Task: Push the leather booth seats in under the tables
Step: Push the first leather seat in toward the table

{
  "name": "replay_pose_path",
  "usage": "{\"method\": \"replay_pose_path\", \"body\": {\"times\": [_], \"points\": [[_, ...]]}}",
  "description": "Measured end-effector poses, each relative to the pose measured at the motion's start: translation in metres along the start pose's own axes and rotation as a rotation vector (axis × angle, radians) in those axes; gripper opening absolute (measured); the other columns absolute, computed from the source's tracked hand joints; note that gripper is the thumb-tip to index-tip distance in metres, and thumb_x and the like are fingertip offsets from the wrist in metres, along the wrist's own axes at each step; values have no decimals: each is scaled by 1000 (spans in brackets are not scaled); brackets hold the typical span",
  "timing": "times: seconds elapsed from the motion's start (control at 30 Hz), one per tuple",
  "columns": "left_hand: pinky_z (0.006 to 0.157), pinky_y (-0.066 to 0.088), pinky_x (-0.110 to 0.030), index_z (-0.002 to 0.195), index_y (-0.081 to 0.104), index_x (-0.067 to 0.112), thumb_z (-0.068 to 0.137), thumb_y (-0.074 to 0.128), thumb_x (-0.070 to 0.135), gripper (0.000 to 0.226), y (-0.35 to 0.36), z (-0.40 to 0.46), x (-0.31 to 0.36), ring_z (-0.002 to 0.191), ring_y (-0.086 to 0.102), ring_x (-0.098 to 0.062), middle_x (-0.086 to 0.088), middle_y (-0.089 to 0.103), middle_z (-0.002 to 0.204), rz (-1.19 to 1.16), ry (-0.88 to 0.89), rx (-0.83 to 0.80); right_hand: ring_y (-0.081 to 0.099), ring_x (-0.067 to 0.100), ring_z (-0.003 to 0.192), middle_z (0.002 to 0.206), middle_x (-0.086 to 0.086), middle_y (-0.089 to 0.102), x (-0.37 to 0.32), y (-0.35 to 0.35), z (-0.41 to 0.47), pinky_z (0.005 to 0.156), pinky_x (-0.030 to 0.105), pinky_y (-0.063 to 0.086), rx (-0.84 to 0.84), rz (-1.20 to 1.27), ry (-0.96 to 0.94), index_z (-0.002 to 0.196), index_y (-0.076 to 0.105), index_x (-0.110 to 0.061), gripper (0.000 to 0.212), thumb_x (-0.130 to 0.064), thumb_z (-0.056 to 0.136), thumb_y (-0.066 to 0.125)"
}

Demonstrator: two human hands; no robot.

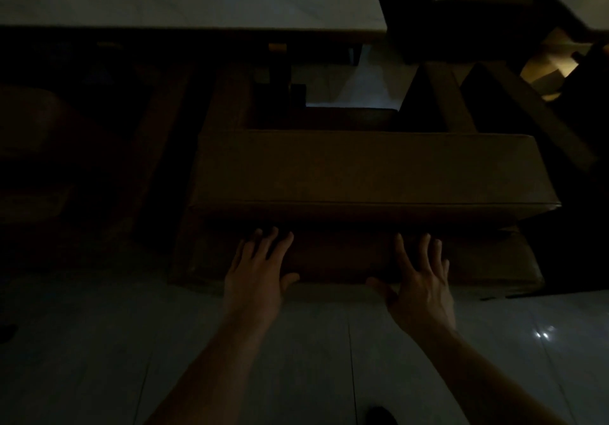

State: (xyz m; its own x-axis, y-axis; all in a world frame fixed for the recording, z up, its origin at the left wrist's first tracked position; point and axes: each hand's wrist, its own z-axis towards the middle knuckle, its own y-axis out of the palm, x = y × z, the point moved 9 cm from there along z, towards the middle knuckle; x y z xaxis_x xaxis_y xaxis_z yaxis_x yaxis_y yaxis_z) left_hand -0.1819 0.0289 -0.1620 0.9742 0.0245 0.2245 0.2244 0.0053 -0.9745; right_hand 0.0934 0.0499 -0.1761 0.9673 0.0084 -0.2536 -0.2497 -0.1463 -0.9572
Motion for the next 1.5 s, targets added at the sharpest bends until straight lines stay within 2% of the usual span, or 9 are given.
{"method": "replay_pose_path", "body": {"times": [0.17,0.53,0.67,0.9,1.13,1.3,1.4,1.5], "points": [[120,15,-44,149,31,36,88,60,50,69,1,26,-7,147,18,-24,5,30,158,-35,-11,-14,-12,39,149,164,20,-6,-8,1,24,121,58,9,-1,-18,-4,158,2,-32,96,-82,82,32],[120,14,-46,147,37,33,85,67,44,69,4,35,-9,146,21,-26,2,35,155,-52,-22,-7,-13,36,150,164,18,-9,-10,0,31,122,55,8,8,-73,24,157,-3,-34,96,-84,82,28],[121,9,-43,148,32,35,88,63,45,69,4,35,-10,147,15,-24,4,29,158,-52,-36,-18,-11,38,150,164,19,-8,-13,-5,31,122,52,7,-14,-81,21,157,-3,-33,95,-83,83,29],[120,11,-41,153,12,35,91,57,50,78,-6,31,0,149,3,-23,3,10,163,-40,-80,-169,-14,38,150,163,19,-17,-11,-14,30,122,51,10,-243,-179,10,156,-14,-31,100,-70,88,48],[115,23,-43,153,15,36,91,51,58,74,-32,-10,15,147,14,-24,3,12,163,-32,-102,-300,-3,32,152,166,9,-3,-7,-36,-12,120,49,22,-337,-92,33,157,1,-34,89,-56,92,56],[115,26,-42,152,18,36,89,49,64,75,-68,-15,52,146,19,-22,3,18,161,-76,-29,-282,1,31,152,166,12,-1,10,-80,-42,121,46,21,-309,-58,111,157,-2,-34,93,-52,91,61],[117,23,-44,153,14,36,89,46,67,78,-88,-11,92,147,16,-21,4,14,162,-94,34,-308,2,31,152,166,12,-1,23,-124,-57,122,46,20,-268,-24,124,158,1,-33,92,-49,91,62],[118,21,-45,153,13,37,88,47,67,79,-106,-8,145,148,13,-21,5,12,162,-86,96,-336,4,31,152,166,13,1,46,-165,-72,121,47,20,-212,11,134,158,4,-33,88,-54,91,57]]}}
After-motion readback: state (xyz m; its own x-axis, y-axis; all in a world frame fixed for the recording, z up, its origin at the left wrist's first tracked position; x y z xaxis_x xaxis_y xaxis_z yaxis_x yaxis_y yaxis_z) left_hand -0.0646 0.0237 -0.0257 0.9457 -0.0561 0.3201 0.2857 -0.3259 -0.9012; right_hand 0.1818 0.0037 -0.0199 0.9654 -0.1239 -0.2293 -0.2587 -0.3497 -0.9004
